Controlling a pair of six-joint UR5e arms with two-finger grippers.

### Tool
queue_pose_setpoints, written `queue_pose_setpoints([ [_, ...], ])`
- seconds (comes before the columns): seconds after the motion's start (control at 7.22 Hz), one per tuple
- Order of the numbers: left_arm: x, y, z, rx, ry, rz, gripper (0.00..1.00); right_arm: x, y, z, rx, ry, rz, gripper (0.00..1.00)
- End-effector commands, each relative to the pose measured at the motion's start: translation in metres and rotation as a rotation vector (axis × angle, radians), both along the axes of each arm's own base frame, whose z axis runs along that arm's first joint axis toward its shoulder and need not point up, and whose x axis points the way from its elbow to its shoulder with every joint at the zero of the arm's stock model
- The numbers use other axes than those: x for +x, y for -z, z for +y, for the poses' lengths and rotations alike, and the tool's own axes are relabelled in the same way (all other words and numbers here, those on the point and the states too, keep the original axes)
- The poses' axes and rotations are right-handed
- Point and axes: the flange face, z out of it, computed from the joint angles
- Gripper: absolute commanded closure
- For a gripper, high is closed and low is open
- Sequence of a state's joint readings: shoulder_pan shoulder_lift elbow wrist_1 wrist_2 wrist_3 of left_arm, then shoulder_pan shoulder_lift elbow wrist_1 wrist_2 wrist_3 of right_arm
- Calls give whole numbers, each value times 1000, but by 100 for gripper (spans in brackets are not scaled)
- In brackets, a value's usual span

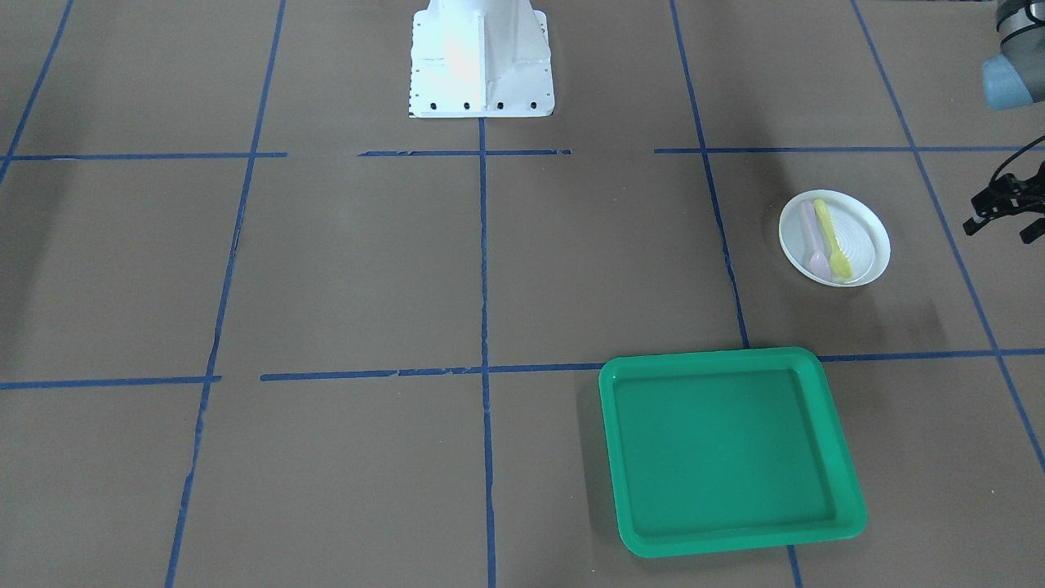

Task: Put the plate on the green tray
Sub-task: 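Move the left gripper down toward the rim of the white plate, then grasp the white plate's rim with the left gripper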

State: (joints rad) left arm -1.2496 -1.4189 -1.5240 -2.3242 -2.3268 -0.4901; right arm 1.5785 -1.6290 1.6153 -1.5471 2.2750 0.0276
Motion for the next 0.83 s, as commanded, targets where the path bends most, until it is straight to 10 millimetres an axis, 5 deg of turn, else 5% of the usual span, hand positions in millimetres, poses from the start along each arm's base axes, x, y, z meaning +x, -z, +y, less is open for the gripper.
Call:
queue_pose_setpoints([
  [0.0,64,0,11,-34,46,-1,0,0,0,0,1,0,-1,0],
  [0.69,114,5,23,-61,-4,-8,3,0,0,0,1,0,-1,0],
])
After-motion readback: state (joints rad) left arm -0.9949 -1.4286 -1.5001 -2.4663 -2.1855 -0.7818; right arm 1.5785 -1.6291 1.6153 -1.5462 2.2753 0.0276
